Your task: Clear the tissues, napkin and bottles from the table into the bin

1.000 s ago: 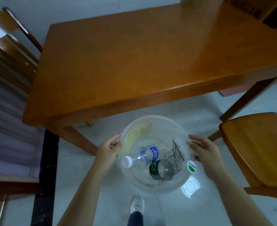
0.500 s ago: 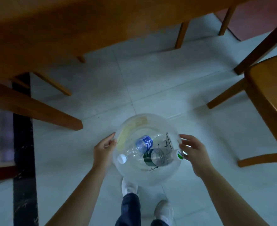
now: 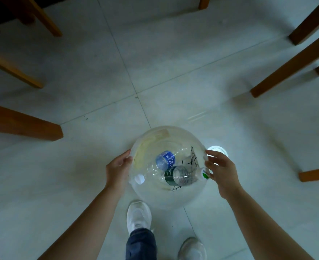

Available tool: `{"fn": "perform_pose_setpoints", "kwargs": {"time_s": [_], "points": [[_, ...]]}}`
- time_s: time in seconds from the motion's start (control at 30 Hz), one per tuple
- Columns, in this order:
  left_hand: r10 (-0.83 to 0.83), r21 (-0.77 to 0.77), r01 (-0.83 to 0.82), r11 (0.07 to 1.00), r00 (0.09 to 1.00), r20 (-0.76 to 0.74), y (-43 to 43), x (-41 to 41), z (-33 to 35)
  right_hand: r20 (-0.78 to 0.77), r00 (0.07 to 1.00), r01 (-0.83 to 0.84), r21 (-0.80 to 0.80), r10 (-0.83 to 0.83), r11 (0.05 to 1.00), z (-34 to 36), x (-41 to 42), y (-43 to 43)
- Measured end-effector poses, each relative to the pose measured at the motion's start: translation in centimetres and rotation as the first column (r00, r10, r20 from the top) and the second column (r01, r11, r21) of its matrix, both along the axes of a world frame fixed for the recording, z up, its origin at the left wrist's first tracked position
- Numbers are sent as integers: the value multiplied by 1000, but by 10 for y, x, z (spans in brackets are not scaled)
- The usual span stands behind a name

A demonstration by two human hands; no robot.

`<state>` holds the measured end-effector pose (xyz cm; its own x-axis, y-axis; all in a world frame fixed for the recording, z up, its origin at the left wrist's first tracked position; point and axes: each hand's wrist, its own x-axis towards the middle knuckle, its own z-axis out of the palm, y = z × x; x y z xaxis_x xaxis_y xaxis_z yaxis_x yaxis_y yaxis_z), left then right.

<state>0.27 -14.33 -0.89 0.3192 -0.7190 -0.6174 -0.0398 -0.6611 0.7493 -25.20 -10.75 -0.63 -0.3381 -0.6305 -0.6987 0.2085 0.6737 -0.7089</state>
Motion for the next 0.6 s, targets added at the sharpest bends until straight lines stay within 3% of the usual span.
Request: {"fn": "perform_pose_setpoints", "kwargs": {"time_s": [0.33,0.6], "points": [[-25,64,25,998,1000,-6,-9,-1,-60,-11,998,62,12,-62,998,-58,5,2],[-96,50,94,994,995,26,-12,2,-60,-21,995,101,-12,-101,995,-65,1,6]]}}
